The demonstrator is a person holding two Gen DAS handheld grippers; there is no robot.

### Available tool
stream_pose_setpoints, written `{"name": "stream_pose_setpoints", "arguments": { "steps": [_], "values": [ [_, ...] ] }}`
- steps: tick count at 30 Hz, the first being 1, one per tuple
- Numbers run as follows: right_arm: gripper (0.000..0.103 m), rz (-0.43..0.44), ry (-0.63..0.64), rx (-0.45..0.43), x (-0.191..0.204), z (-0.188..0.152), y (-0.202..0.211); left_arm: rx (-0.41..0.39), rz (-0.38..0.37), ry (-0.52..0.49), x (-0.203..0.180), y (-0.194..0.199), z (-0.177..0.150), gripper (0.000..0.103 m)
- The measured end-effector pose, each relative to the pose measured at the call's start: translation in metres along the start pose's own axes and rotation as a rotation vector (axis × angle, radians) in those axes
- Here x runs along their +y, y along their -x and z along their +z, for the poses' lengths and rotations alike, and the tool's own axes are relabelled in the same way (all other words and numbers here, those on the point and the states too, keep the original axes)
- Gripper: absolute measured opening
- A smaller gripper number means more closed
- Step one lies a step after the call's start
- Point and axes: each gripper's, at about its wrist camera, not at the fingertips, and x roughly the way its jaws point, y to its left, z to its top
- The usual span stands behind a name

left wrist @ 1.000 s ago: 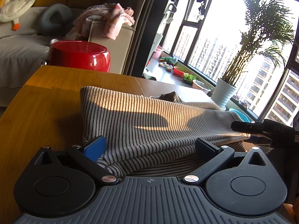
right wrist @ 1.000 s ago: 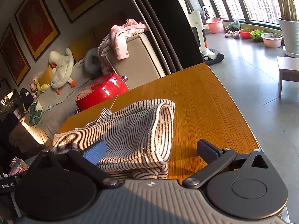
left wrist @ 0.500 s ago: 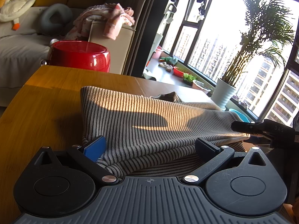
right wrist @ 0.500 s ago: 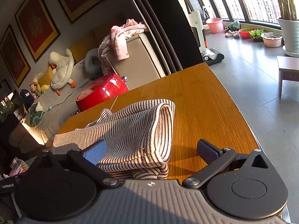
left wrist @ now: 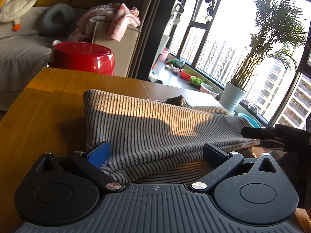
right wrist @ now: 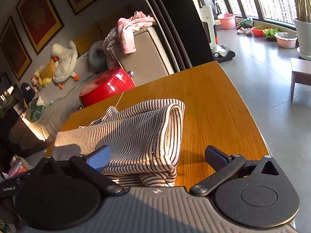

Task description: Fold clothes

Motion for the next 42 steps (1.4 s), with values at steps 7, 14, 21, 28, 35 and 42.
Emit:
{"name": "stream_pose_setpoints", "arguments": {
  "steps": [7, 14, 21, 28, 35, 42],
  "values": [
    [0.103, 0.108, 0.118, -0.183, 0.061, 0.023, 0.029, 0.001, 0.002, -0.001, -0.001, -0.001, 0.000, 0.103],
    [0.103, 0.047, 0.146, 0.001, 0.069, -0.010, -0.025, 0.000, -0.004, 0.002, 0.000, 0.000, -0.001, 0.103],
    [0.103, -0.045, 0.299, 0.022, 0.091, -0.024, -0.026, 0.003, -0.001, 0.000, 0.000, -0.001, 0.000, 0.103],
    [0.103, -0.058, 0.314, 0.021, 0.094, -0.027, -0.028, 0.030, 0.015, -0.021, -0.004, -0.004, 0.001, 0.103],
    [0.103, -0.052, 0.308, 0.017, 0.092, -0.027, -0.027, 0.076, 0.044, -0.086, -0.012, -0.009, 0.002, 0.103],
    [0.103, -0.059, 0.312, 0.026, 0.094, -0.026, -0.029, 0.077, 0.056, -0.050, -0.011, 0.004, 0.026, 0.102]
  ]
}}
